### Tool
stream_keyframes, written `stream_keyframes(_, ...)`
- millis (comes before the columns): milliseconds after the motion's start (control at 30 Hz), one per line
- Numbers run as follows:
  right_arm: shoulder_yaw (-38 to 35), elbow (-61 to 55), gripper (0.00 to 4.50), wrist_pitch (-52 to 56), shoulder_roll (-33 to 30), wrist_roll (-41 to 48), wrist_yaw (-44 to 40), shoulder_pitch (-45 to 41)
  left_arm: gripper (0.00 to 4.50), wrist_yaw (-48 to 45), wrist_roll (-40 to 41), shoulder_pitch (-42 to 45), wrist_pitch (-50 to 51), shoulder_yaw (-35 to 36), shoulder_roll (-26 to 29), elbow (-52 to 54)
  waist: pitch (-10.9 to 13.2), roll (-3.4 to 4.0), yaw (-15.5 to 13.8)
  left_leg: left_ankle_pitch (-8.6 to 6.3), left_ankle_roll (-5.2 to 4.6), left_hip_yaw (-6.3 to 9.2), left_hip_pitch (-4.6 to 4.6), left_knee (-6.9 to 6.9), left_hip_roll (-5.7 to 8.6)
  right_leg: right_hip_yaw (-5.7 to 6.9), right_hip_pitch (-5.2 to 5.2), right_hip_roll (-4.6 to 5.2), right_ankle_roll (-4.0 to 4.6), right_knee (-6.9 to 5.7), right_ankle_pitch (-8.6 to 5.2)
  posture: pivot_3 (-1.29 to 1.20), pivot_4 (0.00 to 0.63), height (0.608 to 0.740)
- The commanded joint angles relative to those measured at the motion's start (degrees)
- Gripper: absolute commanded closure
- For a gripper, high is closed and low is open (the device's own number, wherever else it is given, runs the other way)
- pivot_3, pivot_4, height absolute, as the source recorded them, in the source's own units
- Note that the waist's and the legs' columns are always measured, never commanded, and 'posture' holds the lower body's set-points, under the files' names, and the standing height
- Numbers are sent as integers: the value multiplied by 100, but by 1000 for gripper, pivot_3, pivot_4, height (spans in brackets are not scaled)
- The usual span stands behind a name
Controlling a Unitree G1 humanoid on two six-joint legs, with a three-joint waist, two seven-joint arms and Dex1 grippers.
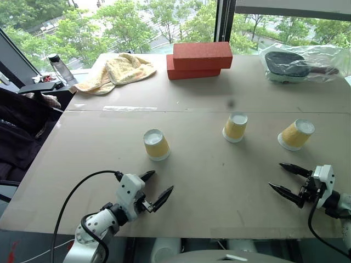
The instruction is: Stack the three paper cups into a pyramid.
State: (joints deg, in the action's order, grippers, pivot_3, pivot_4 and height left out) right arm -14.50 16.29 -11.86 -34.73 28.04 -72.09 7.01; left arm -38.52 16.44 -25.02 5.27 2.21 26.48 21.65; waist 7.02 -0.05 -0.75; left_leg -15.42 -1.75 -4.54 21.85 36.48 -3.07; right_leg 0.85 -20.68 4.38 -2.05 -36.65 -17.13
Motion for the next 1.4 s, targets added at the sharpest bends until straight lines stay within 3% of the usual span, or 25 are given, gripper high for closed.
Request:
stream_keyframes(33, -88, -83, 141, -73, -25, 42, -50, 16, 0, -16, 51, -1, 41, -36, -45, -156, 0, 0, 0, 0, 0, 0, 0, 0, 0, 0, 0, 0, 0, 0, 0, 0, 150, 730)
stream_keyframes(467, -152, -200, 141, 5, -51, 165, -88, 173, 0, -199, 89, 52, -398, -96, -108, -206, 8, -11, -4, 0, 0, -2, 1, 2, 0, 0, 0, -3, -1, -1, 0, 0, 150, 730)
stream_keyframes(700, -96, -425, 141, 52, -34, 243, -66, 172, 0, -342, 735, 102, -471, 335, -108, 42, 46, -38, 6, 0, 0, -2, 4, 2, 0, 0, -2, -5, -1, -1, 1, 0, 150, 730)
stream_keyframes(1033, 51, -1948, 141, 852, 18, 1211, -472, 167, 0, -18, 1089, 888, -405, 1020, -129, 115, 61, -38, 2, 0, 0, 6, 10, 18, -3, 7, -2, -17, -13, -11, 7, 0, 150, 730)
stream_keyframes(1400, 193, -3189, 141, 1469, 108, 1435, 91, -294, 0, 149, 641, 1582, -367, 762, -146, -569, 74, -51, -15, 1, 0, 24, 24, 42, -5, 27, -2, -33, -28, -20, 15, 0, 150, 730)
